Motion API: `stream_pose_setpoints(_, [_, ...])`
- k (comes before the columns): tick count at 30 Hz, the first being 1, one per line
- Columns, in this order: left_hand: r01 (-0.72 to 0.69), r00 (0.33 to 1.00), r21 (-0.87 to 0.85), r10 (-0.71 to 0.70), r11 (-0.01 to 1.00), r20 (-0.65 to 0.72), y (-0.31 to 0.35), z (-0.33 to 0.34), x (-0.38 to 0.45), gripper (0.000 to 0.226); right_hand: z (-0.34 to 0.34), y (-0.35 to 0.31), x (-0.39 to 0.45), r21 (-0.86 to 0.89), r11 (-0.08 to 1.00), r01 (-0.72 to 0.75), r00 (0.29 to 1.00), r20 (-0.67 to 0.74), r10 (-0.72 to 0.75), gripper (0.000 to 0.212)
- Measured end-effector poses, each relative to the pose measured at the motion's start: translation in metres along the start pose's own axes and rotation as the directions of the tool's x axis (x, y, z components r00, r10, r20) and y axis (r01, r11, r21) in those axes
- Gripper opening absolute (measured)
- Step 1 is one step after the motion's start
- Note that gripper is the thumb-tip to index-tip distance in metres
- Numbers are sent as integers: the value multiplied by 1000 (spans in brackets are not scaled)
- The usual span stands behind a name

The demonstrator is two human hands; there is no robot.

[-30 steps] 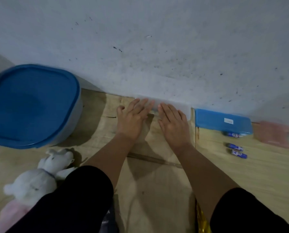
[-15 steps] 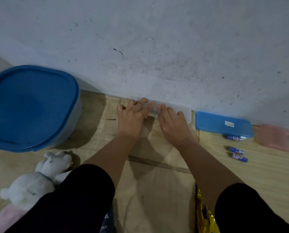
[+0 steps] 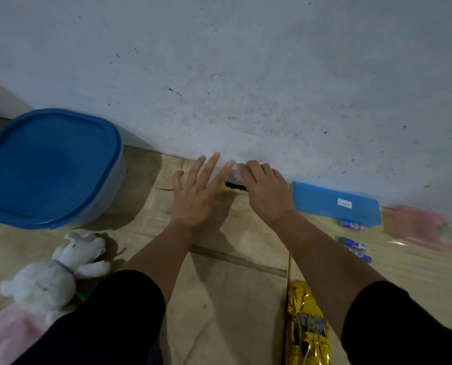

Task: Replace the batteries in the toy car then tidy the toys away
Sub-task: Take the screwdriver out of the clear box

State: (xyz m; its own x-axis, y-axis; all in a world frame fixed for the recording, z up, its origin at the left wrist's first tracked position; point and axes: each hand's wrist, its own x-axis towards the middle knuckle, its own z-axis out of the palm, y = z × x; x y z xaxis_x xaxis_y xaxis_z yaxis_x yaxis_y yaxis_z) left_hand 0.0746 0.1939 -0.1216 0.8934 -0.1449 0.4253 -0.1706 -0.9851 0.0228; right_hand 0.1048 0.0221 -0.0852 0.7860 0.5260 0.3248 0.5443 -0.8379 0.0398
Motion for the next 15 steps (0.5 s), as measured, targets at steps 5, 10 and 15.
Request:
stream_pose_setpoints(5, [69,996,-47,-65,997,65,5,-13,13,56,-2,3,6,50,997,-53,997,-60,56,40])
stream_pose_setpoints(10, [95,991,-41,-91,995,94,7,-14,18,77,-5,-2,-8,-72,996,-51,989,-145,40,36])
stream_pose_setpoints(15, [59,994,16,-61,998,94,5,-14,23,87,4,-19,-35,19,995,-94,982,166,90,45])
